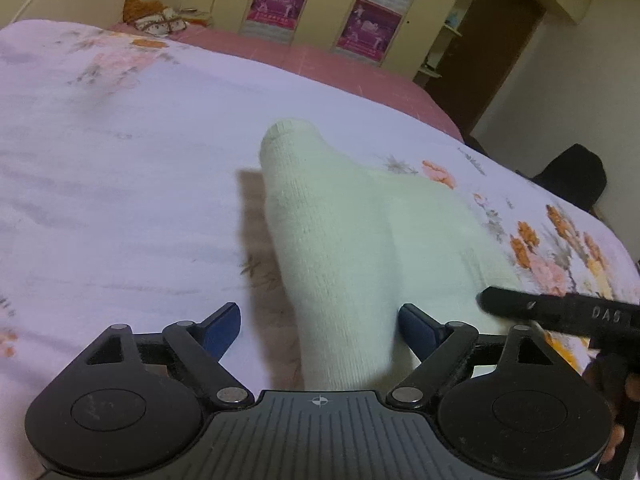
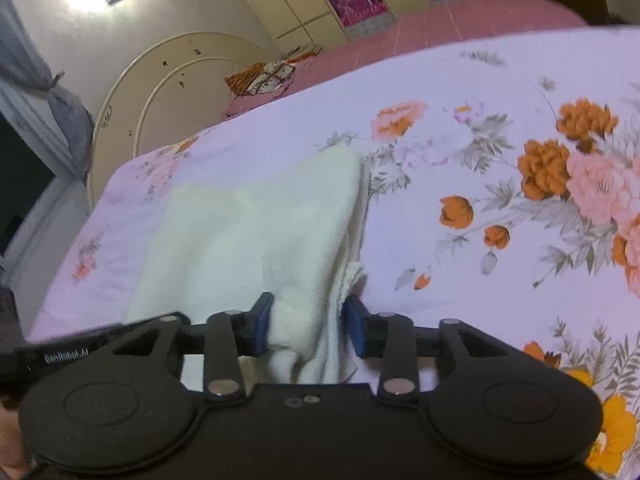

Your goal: Fold small clothes

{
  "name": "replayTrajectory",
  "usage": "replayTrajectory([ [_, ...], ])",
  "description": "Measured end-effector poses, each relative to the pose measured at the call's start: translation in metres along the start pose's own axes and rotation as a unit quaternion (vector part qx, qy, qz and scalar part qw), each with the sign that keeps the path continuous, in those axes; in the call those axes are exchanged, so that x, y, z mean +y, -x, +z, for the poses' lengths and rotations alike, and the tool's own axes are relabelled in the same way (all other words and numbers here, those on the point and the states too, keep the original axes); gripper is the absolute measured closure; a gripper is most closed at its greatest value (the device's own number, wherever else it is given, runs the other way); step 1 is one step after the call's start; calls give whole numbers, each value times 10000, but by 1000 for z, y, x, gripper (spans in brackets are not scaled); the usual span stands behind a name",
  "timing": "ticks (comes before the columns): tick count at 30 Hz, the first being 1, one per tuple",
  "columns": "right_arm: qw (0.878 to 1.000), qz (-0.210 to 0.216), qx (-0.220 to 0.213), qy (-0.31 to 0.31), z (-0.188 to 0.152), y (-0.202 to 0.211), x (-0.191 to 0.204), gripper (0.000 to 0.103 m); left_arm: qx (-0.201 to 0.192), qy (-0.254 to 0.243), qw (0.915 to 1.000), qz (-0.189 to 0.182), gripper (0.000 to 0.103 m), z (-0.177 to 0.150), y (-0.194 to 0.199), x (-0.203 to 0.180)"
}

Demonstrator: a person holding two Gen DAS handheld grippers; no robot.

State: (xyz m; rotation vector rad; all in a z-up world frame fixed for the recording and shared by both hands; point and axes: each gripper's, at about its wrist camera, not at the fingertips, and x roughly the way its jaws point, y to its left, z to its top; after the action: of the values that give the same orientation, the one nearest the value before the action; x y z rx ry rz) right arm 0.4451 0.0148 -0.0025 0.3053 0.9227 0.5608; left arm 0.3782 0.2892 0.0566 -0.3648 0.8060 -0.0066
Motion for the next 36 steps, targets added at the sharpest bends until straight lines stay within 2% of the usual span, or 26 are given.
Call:
replayTrajectory([
  [1, 10000, 50, 0, -22, 1, 6, -2, 57, 39, -43, 10000, -42, 18, -3, 7, 1],
  [4, 9991, 326, 173, -207, -3, 22, -10, 55, 169, -86, 9996, -197, 18, -17, 20, 2],
  [6, 9964, 479, 463, -516, -10, 26, -20, 55, 272, -256, 9993, -53, 18, -32, 21, -3],
  [8, 9891, 832, 776, -940, -22, 24, -29, 59, 138, -537, 9984, 148, 18, -44, 24, -12],
  [10, 9823, 1032, 932, -1255, -32, 24, -33, 72, 96, -508, 9983, 280, 18, -48, 26, -18],
  [13, 9773, 1073, 867, -1609, -45, 35, -34, 81, 65, -424, 9983, 392, 18, -55, 31, -22],
  [16, 9772, 1021, 847, -1659, -60, 45, -33, 84, 3, -610, 9967, 534, 18, -69, 39, -28],
  [21, 9776, 944, 683, -1754, -72, 60, -38, 83, -112, -551, 9959, 709, 17, -89, 61, -34],
  [23, 9822, 798, 549, -1607, -75, 73, -35, 76, -216, -533, 9947, 853, 17, -99, 72, -39],
  [24, 9857, 680, 517, -1455, -78, 78, -31, 69, -279, -567, 9935, 946, 14, -104, 78, -42],
  [26, 9940, 372, 426, -931, -85, 93, -19, 65, -419, -617, 9907, 1139, 0, -114, 90, -51],
  [28, 9986, 94, 334, -402, -94, 107, -5, 57, -551, -631, 9896, 1168, 0, -122, 102, -59],
  [31, 9990, -342, 183, 217, -106, 126, 13, 54, -650, -631, 9892, 1150, 0, -131, 119, -70],
  [33, 9974, -539, 111, 471, -115, 137, 24, 54, -702, -689, 9884, 1161, 0, -137, 129, -78],
  [36, 9948, -700, -21, 734, -124, 151, 36, 47, -777, -723, 9875, 1165, 0, -144, 146, -89],
])
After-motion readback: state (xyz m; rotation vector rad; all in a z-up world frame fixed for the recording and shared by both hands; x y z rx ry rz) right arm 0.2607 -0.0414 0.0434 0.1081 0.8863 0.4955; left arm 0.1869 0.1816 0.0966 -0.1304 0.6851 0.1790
